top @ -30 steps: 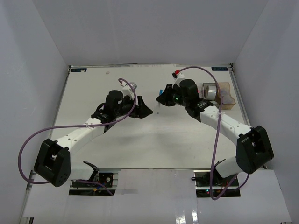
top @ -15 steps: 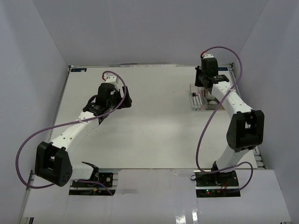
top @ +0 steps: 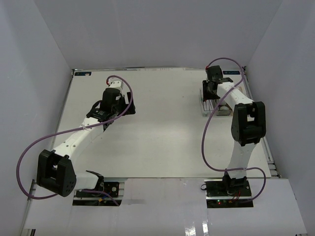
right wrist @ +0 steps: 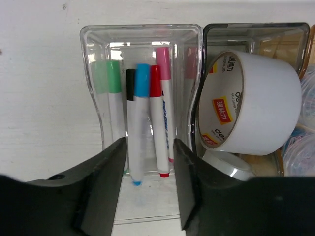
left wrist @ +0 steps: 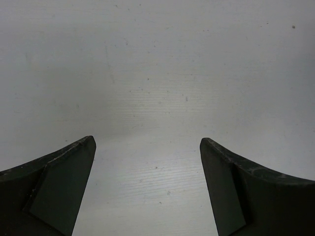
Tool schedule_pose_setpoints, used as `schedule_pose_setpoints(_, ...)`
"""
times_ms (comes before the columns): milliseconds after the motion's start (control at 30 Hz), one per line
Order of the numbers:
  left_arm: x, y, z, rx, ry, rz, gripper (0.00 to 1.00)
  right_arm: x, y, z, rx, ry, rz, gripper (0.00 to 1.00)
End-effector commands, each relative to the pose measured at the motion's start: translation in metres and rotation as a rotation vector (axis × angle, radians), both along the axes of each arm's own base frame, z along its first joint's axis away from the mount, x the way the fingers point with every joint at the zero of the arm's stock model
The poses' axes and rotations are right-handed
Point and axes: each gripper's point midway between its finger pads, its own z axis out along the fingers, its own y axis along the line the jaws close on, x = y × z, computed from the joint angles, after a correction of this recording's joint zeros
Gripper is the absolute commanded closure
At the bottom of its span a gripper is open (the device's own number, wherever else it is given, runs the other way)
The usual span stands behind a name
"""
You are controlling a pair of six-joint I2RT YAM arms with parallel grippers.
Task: Sort the stationery into containers
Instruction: Place the pen in the storage box, then reset both arms
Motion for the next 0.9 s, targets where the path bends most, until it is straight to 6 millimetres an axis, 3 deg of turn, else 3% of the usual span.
schedule_pose_setpoints(0, 0.003, 0.005, 0.03, -0.015, -0.075, 0.011, 0.02, 0.006, -0.002, 0.032, -0.006, -0.062, -0.003, 0.49)
schedule_pose_setpoints(67, 0.002, 0.004, 0.031, -0.017, -0.075, 0.01, 0.02, 0.003, -0.005, 0.042, -0.014, -0.083, -0.008, 0.34)
schedule_pose_setpoints(100, 0.002, 0.005, 0.032, -0.018, -0.077, 0.01, 0.02, -0.001, -0.006, 0.058, -0.011, -0.115, -0.012, 0.29)
schedule_pose_setpoints(200, 0.002, 0.005, 0.034, -0.02, -0.081, 0.01, 0.02, -0.009, -0.009, 0.088, 0.0, -0.182, -0.02, 0.26)
schedule_pose_setpoints(233, 0.001, 0.005, 0.034, -0.022, -0.083, 0.011, 0.02, -0.016, -0.01, 0.116, 0.012, -0.247, -0.021, 0.26)
schedule_pose_setpoints(300, 0.001, 0.007, 0.036, -0.024, -0.089, 0.016, 0.02, -0.028, -0.011, 0.135, 0.031, -0.3, -0.027, 0.21)
schedule_pose_setpoints(333, 0.0, 0.007, 0.038, -0.027, -0.094, 0.014, 0.02, -0.04, -0.013, 0.167, 0.052, -0.383, -0.029, 0.2)
schedule_pose_setpoints(400, 0.0, 0.008, 0.042, -0.028, -0.105, 0.021, 0.02, -0.058, -0.018, 0.182, 0.059, -0.44, -0.034, 0.11)
schedule_pose_setpoints(433, -0.001, 0.009, 0.045, -0.03, -0.114, 0.022, 0.02, -0.074, -0.022, 0.215, 0.075, -0.543, -0.043, 0.08)
schedule_pose_setpoints(467, -0.001, 0.01, 0.047, -0.031, -0.122, 0.023, 0.02, -0.086, -0.026, 0.214, 0.07, -0.557, -0.051, 0.04)
schedule_pose_setpoints(500, -0.001, 0.011, 0.05, -0.029, -0.13, 0.027, 0.02, -0.106, -0.033, 0.243, 0.078, -0.651, -0.066, 0.06)
schedule_pose_setpoints(567, -0.002, 0.013, 0.059, -0.038, -0.157, 0.03, 0.02, -0.126, -0.04, 0.261, 0.081, -0.734, -0.079, 0.1)
schedule_pose_setpoints(600, -0.003, 0.014, 0.063, -0.041, -0.169, 0.03, 0.02, -0.147, -0.048, 0.274, 0.076, -0.794, -0.089, 0.1)
schedule_pose_setpoints(667, -0.006, 0.017, 0.076, -0.046, -0.211, 0.037, 0.02, -0.167, -0.056, 0.287, 0.07, -0.86, -0.109, 0.1)
schedule_pose_setpoints(700, -0.007, 0.021, 0.08, -0.039, -0.227, 0.048, 0.02, -0.188, -0.064, 0.295, 0.062, -0.912, -0.128, 0.1)
schedule_pose_setpoints(767, -0.012, 0.024, 0.089, -0.043, -0.253, 0.054, 0.02, -0.206, -0.071, 0.302, 0.061, -0.965, -0.144, 0.1)
schedule_pose_setpoints(800, -0.017, 0.026, 0.098, -0.054, -0.28, 0.055, 0.02, -0.225, -0.075, 0.313, 0.069, -1.024, -0.152, 0.1)
schedule_pose_setpoints(867, -0.03, 0.029, 0.117, -0.079, -0.323, 0.048, 0.02, -0.239, -0.078, 0.311, 0.076, -1.057, -0.156, 0.1)
